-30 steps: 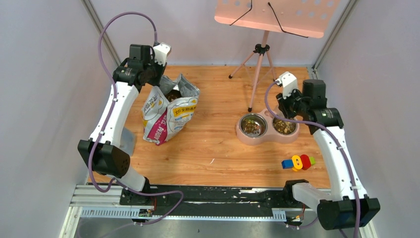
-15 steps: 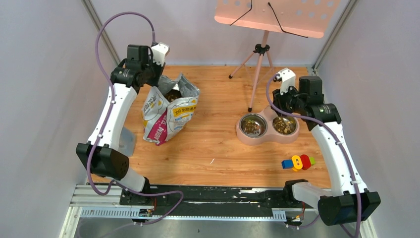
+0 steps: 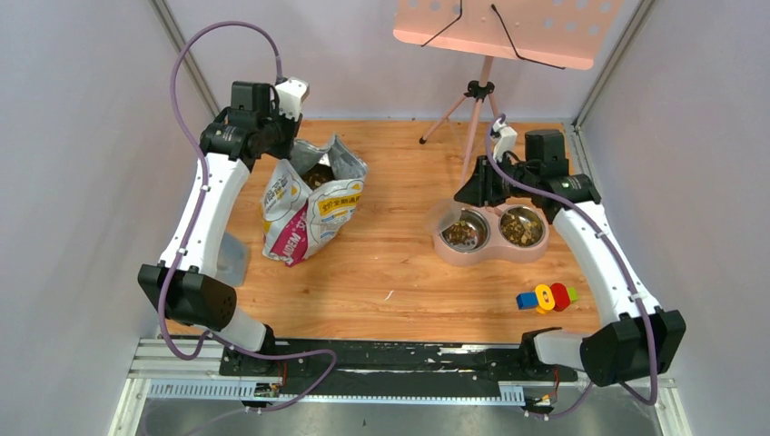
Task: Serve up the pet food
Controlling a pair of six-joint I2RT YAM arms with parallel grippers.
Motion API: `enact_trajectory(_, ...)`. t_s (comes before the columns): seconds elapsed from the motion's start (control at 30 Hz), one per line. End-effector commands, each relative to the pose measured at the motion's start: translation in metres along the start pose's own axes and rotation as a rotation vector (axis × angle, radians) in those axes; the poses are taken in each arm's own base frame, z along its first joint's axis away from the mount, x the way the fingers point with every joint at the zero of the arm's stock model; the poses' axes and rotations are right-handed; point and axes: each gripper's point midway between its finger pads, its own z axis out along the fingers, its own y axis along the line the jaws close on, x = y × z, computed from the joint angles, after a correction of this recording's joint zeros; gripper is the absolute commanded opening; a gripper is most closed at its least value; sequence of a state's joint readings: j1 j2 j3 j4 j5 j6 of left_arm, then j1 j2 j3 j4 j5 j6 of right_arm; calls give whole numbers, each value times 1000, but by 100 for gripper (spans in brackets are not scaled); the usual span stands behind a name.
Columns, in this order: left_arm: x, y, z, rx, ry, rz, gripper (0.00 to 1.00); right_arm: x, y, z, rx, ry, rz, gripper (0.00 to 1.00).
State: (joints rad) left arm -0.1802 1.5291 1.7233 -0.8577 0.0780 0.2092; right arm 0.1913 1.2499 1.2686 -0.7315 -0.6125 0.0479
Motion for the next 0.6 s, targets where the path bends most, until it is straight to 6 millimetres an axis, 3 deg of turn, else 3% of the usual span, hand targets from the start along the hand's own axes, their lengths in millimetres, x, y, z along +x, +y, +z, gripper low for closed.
enact_trajectory(0.0,-58,1,-32,5,-216,-17,0,-4,35,16,-187,7,3,0)
enact_trajectory(0.13,-56,-2,-33,21,-214,-22,0,1,50,30,-278,48,-15,0)
enact_trajectory(0.4,-58,-5,-35,38,-223,-5,0,38,75,47,-478,175,23,0)
enact_trajectory(0.57,-53,-5,-30,37,-206,-3,0,53,79,64,-524,218,60,0)
